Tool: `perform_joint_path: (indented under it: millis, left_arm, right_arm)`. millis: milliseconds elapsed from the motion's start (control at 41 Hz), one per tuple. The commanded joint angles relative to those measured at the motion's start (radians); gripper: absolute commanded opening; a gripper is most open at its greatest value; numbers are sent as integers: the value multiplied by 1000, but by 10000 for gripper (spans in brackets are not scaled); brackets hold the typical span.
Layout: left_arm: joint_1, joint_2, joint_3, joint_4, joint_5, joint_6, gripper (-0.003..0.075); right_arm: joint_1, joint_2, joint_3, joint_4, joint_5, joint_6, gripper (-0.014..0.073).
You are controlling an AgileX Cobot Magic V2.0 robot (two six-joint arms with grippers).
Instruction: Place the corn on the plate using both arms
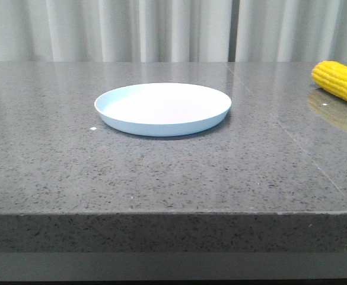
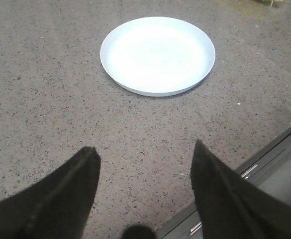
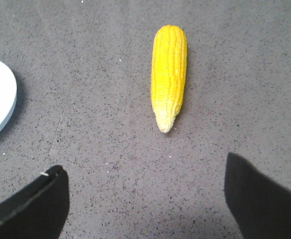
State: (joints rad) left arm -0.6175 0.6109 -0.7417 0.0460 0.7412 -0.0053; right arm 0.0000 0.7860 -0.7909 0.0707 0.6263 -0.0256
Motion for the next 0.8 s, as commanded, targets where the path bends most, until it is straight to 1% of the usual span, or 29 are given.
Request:
perform_joint_path:
  millis: [0,146,341,561,780]
  left_arm:
    - [-10,1,-24,-5,-80,-13,409]
    - [-10,1,-24,-5,-80,-13,409]
    - [-10,1,-24,-5,-80,-13,409]
    - [-10,1,-24,-5,-80,-13,409]
    - [-10,1,-24,-5,-80,-13,409]
  right_arm:
    - [-1,79,-117,-4,26,-13,655]
    - [-1,237,-261,-34,146,-13,655]
    - [-1,444,-446,-100,241,-11,655]
    - [-6,657,-633,-112,273,3,655]
    - [-42,845,-795,-112,292,5,655]
